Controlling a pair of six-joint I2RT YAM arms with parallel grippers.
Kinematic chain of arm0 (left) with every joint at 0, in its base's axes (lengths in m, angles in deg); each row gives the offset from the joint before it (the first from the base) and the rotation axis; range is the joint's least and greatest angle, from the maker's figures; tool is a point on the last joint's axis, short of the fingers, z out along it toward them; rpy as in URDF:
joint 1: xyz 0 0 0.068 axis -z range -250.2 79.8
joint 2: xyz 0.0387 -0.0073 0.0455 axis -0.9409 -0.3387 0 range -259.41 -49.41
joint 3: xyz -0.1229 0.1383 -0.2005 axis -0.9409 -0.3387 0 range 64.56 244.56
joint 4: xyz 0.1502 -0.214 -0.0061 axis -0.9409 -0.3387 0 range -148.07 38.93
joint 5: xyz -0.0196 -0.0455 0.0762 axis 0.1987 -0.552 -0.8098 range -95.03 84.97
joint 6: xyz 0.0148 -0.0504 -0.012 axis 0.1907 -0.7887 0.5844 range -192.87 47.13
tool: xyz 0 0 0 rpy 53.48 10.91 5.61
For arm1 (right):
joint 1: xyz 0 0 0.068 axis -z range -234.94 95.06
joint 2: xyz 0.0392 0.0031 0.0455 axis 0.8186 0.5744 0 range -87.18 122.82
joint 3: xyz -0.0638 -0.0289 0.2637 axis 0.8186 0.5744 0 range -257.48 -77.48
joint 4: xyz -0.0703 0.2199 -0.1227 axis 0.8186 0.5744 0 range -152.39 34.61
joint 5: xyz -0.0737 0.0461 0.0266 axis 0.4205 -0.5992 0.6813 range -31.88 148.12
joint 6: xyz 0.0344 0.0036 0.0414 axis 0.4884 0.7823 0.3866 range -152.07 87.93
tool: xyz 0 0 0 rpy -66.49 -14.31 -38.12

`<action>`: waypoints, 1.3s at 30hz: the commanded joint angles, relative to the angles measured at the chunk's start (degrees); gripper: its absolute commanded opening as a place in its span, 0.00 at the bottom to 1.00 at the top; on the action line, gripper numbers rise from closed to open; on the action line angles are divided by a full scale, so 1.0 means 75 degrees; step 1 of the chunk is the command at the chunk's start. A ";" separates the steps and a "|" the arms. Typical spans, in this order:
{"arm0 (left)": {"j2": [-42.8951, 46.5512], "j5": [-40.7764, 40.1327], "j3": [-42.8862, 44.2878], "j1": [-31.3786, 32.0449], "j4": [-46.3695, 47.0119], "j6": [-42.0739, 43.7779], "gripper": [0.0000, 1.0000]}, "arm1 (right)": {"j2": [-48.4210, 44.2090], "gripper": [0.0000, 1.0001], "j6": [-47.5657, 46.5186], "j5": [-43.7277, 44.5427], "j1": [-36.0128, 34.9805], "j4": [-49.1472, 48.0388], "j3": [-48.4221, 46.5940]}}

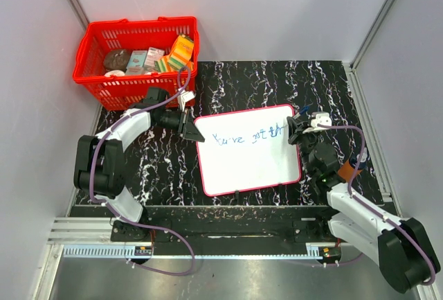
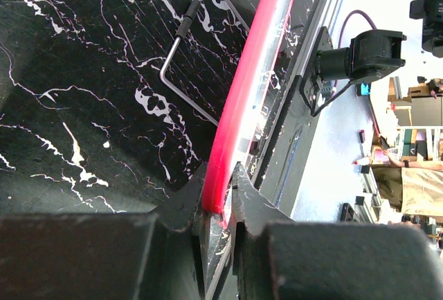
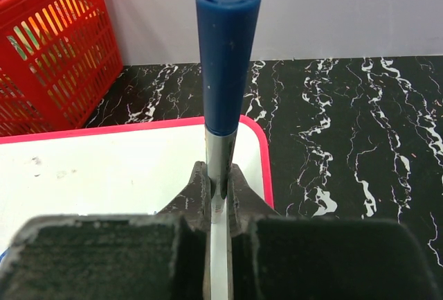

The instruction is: Write a sentence on the whiteboard

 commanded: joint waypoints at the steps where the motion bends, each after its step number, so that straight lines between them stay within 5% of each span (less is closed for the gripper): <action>1: 0.0251 -0.1889 0.0026 0.0008 0.0614 0.0998 0.00 | -0.0309 0.00 0.0045 -0.0207 0.0081 0.0196 0.0066; 15: 0.0228 -0.1900 0.0026 0.0008 0.0602 0.0998 0.00 | -0.0721 0.00 0.0455 -0.0665 0.0081 0.0946 0.0418; 26: 0.0239 -0.1912 0.0014 0.0009 0.0602 0.0998 0.00 | -0.0850 0.00 0.0502 0.0190 0.0081 0.1426 0.0254; 39: 0.0263 -0.1959 0.0003 0.0020 0.0602 0.0998 0.00 | -0.0733 0.00 0.0257 0.0191 0.0081 0.0794 -0.0284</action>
